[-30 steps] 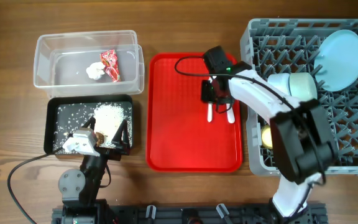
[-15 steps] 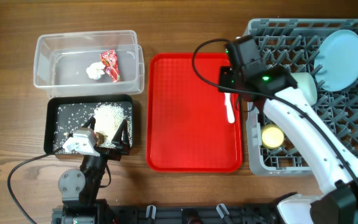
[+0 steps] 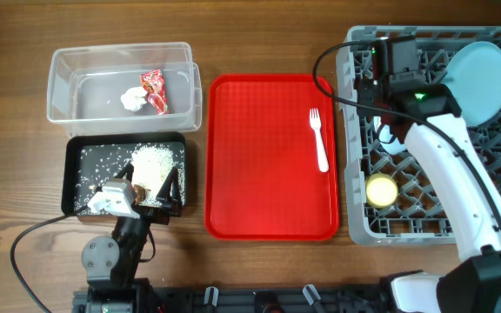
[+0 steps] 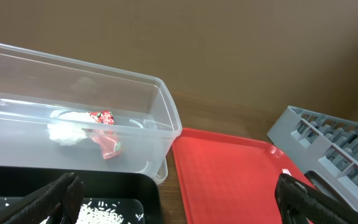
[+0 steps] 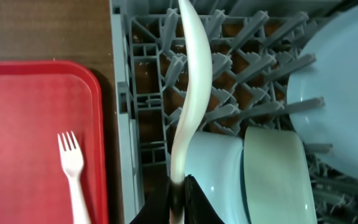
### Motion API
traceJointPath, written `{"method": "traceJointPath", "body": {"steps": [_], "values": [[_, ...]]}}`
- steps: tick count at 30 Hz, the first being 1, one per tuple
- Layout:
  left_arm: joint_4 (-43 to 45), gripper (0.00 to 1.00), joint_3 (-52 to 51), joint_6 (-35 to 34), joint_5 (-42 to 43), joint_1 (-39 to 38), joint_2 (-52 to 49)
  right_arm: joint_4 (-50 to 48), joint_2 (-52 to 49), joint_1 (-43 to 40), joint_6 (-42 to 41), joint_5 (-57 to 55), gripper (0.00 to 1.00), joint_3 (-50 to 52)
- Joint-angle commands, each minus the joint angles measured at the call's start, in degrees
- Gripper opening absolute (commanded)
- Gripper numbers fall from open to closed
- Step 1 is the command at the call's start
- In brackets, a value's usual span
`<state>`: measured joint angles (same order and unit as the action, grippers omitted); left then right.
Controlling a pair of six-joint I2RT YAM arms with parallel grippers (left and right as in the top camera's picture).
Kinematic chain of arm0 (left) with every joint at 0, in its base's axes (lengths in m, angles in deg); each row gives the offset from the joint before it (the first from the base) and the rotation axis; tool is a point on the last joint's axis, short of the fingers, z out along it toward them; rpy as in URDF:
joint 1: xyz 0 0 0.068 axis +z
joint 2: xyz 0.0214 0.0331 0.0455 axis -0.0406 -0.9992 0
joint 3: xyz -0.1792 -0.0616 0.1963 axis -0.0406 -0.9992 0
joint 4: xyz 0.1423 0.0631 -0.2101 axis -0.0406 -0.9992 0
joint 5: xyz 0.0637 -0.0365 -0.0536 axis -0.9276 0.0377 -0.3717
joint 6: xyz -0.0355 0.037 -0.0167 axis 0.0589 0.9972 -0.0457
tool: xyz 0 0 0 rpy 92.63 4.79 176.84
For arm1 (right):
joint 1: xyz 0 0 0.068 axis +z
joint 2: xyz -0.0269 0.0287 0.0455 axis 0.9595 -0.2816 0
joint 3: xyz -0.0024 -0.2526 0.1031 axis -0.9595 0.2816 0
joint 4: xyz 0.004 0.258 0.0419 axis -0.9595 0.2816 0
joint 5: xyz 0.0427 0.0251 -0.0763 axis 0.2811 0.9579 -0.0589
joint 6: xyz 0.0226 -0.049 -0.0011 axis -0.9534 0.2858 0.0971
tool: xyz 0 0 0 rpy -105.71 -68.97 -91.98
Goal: Sort waste into correct bins and load items into the dishwasher rack
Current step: 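Carry the white spoon to the rack and drop it in, then move the right gripper to the white fork and grasp it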
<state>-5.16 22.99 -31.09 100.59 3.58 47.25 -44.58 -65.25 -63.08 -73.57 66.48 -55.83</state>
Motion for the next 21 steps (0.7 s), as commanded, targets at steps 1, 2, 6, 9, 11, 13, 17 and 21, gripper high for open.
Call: {"method": "traceJointPath", "body": {"steps": [1,2,6,9,11,13,17,21], "values": [[0.15,1.0,-0.52,0.15,0.07,0.48,0.61,-0.52,-3.13,0.07,4.2,1.29,0.05,0.04],[0.15,1.0,-0.52,0.15,0.07,0.48,0.61,-0.7,-3.37,0.07,4.26,1.29,0.16,0.04],[0.15,1.0,-0.52,0.15,0.07,0.48,0.61,-1.18,-2.84,0.09,3.56,2.03,0.55,-0.17],[0.13,1.0,-0.52,0.15,0.07,0.48,0.61,-1.92,-0.92,0.09,3.65,6.14,0.58,-0.17],[0.15,1.0,-0.52,0.15,0.07,0.48,0.61,-2.16,0.68,0.09,3.54,10.4,0.56,-0.17],[0.15,1.0,-0.52,0.15,0.09,0.48,0.61,-1.9,2.36,0.63,2.25,16.22,0.56,-0.17],[0.15,1.0,-0.52,0.15,0.07,0.48,0.61,-0.5,3.1,4.42,0.42,21.7,0.56,-0.13],[0.15,1.0,-0.52,0.15,0.07,0.48,0.61,-0.37,1.46,9.68,-2.25,20.55,0.57,0.09]]}}
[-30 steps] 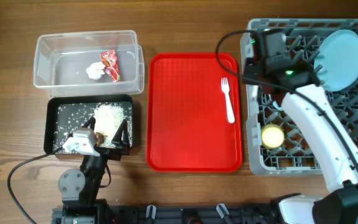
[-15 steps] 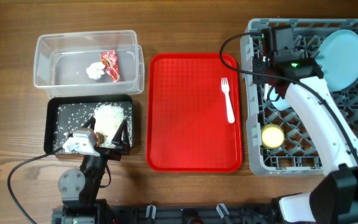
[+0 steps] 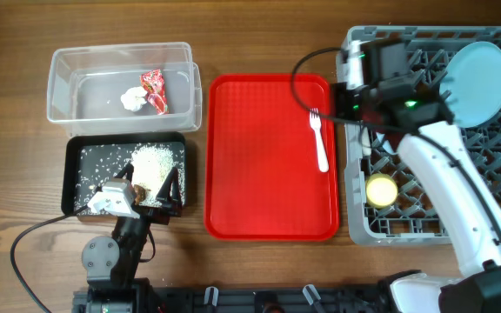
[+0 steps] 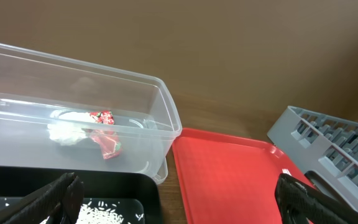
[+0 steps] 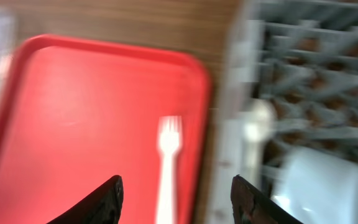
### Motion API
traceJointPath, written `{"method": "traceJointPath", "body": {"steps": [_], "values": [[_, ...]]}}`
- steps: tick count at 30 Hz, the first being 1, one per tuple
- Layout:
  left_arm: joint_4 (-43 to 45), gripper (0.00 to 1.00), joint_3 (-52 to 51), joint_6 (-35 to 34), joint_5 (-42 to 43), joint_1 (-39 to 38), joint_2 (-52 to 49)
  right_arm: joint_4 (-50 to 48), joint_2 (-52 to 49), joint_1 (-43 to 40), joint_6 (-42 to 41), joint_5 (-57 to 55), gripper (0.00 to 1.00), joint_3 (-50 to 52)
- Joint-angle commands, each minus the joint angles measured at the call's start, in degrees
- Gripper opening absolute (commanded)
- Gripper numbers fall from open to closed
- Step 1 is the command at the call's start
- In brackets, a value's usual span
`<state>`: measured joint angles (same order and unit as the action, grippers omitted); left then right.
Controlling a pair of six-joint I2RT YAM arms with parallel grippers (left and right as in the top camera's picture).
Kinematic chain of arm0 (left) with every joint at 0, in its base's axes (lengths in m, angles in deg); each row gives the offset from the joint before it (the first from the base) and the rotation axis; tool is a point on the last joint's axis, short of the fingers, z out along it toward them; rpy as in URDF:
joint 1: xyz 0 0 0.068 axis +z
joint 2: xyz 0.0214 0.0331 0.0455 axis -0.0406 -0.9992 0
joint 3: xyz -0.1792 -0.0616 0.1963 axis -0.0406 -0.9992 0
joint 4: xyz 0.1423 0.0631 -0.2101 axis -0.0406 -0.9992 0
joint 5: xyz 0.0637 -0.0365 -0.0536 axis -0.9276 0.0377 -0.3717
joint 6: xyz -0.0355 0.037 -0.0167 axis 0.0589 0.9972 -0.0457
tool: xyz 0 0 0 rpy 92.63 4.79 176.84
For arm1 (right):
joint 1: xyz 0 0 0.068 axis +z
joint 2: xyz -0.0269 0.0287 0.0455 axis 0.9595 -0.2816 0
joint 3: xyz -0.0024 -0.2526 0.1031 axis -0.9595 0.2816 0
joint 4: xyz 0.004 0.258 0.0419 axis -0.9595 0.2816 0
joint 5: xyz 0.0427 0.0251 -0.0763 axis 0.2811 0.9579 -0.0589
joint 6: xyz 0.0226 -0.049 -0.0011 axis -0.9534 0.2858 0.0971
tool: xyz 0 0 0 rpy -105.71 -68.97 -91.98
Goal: Sort waste into correct bins and load items into the dishwasher rack
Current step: 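Move the right gripper to the white fork and grasp it, then carry the white fork to the rack and release it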
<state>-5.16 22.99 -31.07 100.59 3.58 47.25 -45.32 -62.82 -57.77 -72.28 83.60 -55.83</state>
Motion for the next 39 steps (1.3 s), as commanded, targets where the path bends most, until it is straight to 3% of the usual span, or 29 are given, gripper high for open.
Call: {"method": "traceJointPath", "body": {"steps": [1,5,22,30,34,39], "values": [[0.15,1.0,-0.52,0.13,0.07,0.46,0.61,0.46,-1.68,5.64,-5.31,2.62,0.57,0.09],[0.15,1.0,-0.52,0.13,0.07,0.46,0.61,0.81,-7.04,8.44,-12.17,-2.47,0.6,0.11],[0.15,1.0,-0.52,0.13,0.07,0.46,0.61,0.28,-26.6,7.87,-5.11,-13.99,0.54,0.09],[0.15,1.0,-0.52,0.13,0.07,0.48,0.61,-0.66,-30.03,7.89,-4.48,-10.29,0.35,0.11],[0.15,1.0,-0.52,0.13,0.07,0.46,0.61,-1.22,-30.64,7.89,-4.52,-6.43,0.08,0.09],[0.15,1.0,-0.52,0.13,0.07,0.48,0.61,-0.98,-29.9,7.89,-6.49,-4.07,0.04,-0.07]]}}
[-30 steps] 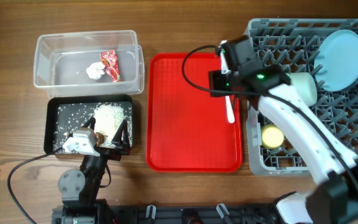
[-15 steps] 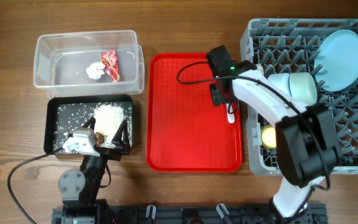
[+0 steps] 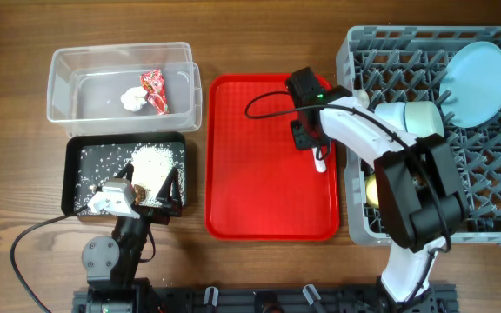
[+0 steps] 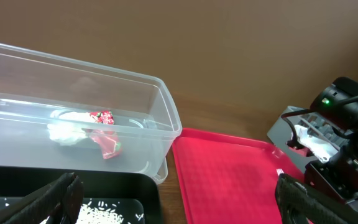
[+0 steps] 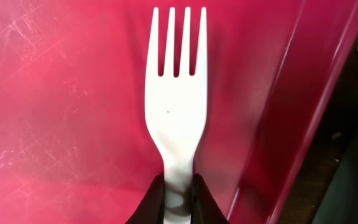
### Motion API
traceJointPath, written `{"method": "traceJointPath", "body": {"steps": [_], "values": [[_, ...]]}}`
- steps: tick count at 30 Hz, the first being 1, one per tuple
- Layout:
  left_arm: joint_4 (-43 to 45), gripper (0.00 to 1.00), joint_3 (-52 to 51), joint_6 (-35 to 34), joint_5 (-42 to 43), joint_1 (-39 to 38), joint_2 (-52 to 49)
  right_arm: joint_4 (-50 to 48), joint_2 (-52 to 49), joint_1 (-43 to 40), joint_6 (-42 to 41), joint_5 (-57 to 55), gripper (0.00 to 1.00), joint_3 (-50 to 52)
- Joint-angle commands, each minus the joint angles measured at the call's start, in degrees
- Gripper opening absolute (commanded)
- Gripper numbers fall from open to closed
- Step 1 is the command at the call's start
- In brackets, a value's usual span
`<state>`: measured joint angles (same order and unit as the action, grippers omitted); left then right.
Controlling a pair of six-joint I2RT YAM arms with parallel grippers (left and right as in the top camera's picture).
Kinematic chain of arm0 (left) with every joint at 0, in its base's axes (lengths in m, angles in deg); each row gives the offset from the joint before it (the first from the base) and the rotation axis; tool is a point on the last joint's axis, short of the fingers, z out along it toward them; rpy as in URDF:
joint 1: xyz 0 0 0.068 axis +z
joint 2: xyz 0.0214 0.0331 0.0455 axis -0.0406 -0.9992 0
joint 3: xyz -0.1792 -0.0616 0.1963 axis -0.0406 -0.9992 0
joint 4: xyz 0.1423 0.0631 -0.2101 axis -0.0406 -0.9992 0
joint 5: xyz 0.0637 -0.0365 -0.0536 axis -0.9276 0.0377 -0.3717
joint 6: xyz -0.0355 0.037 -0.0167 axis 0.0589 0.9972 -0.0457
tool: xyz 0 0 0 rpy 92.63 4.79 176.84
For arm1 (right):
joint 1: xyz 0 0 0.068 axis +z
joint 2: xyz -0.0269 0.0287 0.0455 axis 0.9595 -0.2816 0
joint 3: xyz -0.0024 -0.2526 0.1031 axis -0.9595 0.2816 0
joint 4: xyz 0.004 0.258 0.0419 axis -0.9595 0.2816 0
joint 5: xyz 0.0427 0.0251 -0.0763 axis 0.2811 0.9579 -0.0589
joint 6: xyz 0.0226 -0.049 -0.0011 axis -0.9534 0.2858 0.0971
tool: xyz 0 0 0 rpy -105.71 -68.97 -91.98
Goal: Sort waste into correct bins and load items into the dishwasher rack
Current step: 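Carry the white fork to the rack and release it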
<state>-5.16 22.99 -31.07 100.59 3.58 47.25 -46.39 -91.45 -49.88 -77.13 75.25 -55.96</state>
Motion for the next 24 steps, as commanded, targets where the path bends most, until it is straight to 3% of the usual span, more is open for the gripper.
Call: {"method": "traceJointPath", "body": {"steps": [1,5,17,24], "values": [[0.15,1.0,-0.52,0.13,0.07,0.48,0.61,0.09,-0.33,0.0,-1.6,4.83,0.04,0.07],[0.15,1.0,-0.52,0.13,0.09,0.46,0.61,0.35,3.8,0.0,-1.64,4.83,0.04,0.07],[0.15,1.0,-0.52,0.13,0.07,0.48,0.61,1.18,28.57,-1.86,-1.79,1.88,0.04,0.07],[0.15,1.0,-0.52,0.13,0.07,0.46,0.61,1.2,31.26,-7.3,1.27,-5.6,0.04,0.11]]}}
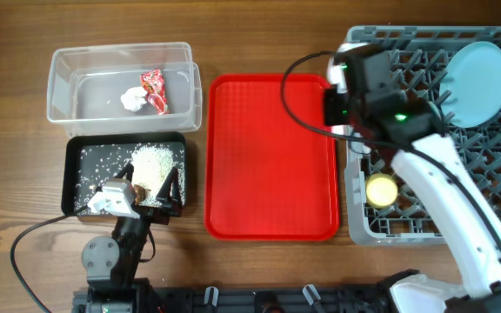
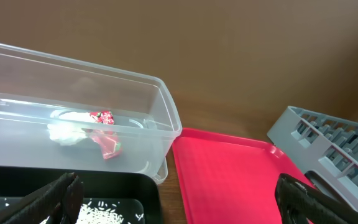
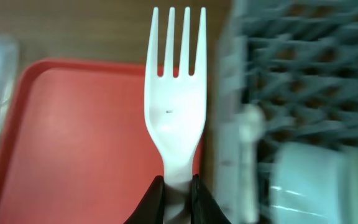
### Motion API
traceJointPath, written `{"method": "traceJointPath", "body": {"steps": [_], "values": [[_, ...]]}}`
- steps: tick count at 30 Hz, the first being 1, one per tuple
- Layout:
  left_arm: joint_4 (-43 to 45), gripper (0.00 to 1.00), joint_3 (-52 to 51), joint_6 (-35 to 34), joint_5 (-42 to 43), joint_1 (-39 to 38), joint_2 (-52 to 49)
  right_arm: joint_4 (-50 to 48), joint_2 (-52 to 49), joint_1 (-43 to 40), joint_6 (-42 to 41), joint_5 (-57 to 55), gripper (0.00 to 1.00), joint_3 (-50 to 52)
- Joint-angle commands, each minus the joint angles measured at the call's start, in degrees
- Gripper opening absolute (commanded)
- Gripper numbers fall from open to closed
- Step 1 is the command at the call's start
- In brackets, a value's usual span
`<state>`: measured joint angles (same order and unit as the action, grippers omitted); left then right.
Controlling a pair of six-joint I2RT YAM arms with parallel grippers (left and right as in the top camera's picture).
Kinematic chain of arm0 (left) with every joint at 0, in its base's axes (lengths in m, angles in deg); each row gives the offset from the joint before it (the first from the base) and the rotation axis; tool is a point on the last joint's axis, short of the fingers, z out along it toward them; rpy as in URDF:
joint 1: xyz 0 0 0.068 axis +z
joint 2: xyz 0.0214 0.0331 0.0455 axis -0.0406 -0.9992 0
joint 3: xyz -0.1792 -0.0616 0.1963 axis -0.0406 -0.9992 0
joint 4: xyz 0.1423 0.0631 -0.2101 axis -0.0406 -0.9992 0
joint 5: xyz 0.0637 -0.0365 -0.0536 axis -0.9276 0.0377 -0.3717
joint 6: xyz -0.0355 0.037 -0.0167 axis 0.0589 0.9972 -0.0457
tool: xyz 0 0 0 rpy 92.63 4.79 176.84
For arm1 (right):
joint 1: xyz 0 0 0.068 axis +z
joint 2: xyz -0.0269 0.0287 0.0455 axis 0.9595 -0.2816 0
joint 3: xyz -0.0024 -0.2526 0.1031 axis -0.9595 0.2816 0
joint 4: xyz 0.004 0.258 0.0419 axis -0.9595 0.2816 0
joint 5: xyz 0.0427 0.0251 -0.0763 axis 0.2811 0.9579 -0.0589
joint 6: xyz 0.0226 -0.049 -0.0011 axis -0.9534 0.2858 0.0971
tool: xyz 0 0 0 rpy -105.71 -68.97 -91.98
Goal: Sort waste into correct bins and load items into the dishwasher rack
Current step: 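Carry the white fork to the rack and release it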
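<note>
My right gripper [image 3: 178,186] is shut on the handle of a white plastic fork [image 3: 178,106], held in the air over the right edge of the red tray [image 1: 268,156]. It is close beside the left wall of the grey dishwasher rack [image 1: 355,222]. A white spoon [image 3: 251,155] lies in the rack near that wall. In the overhead view the right gripper [image 1: 337,104] hides the fork. My left gripper [image 2: 176,210] stands open and holds nothing, low over the black tray [image 1: 75,169] of rice.
A clear bin [image 1: 59,65] at the back left holds a red wrapper [image 1: 153,89] and a white crumpled scrap [image 1: 130,99]. The rack carries a pale blue plate [image 1: 478,74] and a yellow round item [image 1: 381,189]. Wooden table [image 1: 7,191] lies around everything.
The right gripper was shut on the fork down on the red tray. Now it holds the fork raised by the rack's left wall, and nothing lies on the tray. The left arm has not moved.
First my right gripper held a white spoon over the rack. Then it was open above the tray's right side, with the spoon lying in the rack. Then it was shut on the fork on the tray, and now it holds the fork lifted beside the rack.
</note>
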<state>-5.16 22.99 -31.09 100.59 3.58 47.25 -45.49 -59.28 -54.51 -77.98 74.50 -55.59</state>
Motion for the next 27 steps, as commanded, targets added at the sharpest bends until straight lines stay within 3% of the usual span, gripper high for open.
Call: {"method": "traceJointPath", "body": {"steps": [1,11,14,17,21,27], "values": [[0.15,1.0,-0.52,0.15,0.07,0.48,0.61,0.5,-1.36,-3.3,2.82,-4.83,0.04,-0.26],[0.15,1.0,-0.52,0.15,0.07,0.46,0.61,0.04,-11.32,-8.68,4.22,-4.2,0.05,-0.24],[0.15,1.0,-0.52,0.15,0.07,0.46,0.61,0.09,-12.22,-8.66,4.11,-3.98,0.29,-0.24],[0.15,1.0,-0.52,0.15,0.07,0.48,0.61,0.22,-11.67,-8.66,3.8,-3.91,0.35,-0.42],[0.15,1.0,-0.52,0.15,0.07,0.48,0.61,1.05,-7.56,-8.09,3.82,-1.53,0.4,-0.9],[0.15,1.0,-0.52,0.15,0.07,0.48,0.61,2.47,8.48,-6.1,3.85,8.5,0.41,-1.11]]}}
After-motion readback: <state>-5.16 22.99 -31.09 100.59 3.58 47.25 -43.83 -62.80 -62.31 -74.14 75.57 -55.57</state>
